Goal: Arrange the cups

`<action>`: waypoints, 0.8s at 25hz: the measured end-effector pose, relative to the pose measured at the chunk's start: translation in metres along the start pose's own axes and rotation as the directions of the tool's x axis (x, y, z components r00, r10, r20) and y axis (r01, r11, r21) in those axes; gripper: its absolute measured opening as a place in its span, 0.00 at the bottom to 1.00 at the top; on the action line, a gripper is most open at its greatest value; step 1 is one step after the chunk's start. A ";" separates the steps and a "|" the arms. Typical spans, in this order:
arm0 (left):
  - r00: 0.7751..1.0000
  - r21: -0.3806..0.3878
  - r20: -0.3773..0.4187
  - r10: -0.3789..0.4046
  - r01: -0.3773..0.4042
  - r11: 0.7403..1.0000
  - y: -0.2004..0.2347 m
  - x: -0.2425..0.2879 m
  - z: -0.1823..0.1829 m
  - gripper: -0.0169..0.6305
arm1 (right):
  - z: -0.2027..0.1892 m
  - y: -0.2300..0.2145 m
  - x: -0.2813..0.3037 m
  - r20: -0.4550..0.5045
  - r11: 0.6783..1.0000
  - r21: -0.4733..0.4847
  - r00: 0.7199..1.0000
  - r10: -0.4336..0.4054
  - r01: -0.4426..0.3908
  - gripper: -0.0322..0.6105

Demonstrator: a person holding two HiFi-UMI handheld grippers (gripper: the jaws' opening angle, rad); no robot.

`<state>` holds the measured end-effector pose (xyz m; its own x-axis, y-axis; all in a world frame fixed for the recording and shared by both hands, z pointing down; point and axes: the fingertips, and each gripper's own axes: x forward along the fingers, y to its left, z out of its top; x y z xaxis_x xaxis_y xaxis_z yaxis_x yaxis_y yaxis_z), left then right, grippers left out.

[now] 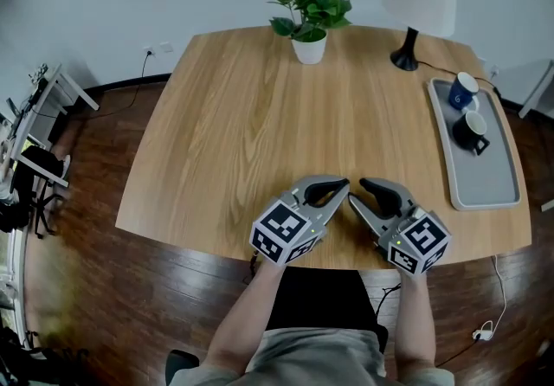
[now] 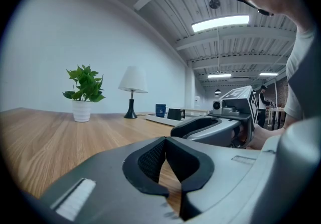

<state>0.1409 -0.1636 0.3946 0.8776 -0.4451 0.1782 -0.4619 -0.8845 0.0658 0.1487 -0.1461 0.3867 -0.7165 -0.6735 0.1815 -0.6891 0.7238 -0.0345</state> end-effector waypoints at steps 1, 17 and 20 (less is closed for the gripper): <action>1.000 0.000 0.000 0.001 -0.001 1.000 0.000 0.000 0.000 0.04 | 0.000 0.000 0.000 0.000 1.000 0.000 1.000 0.001 -0.001 0.26; 1.000 0.007 -0.004 0.017 -0.017 1.000 0.004 -0.003 0.000 0.04 | -0.001 0.000 0.003 0.006 1.000 0.005 1.000 -0.002 0.002 0.26; 1.000 0.007 -0.008 0.018 -0.018 1.000 0.004 -0.004 -0.001 0.04 | -0.002 0.001 0.004 0.004 1.000 0.011 1.000 -0.003 0.003 0.26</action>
<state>0.1356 -0.1651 0.3950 0.8683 -0.4594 0.1873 -0.4762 -0.8776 0.0554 0.1457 -0.1475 0.3895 -0.7151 -0.6761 0.1775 -0.6923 0.7202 -0.0452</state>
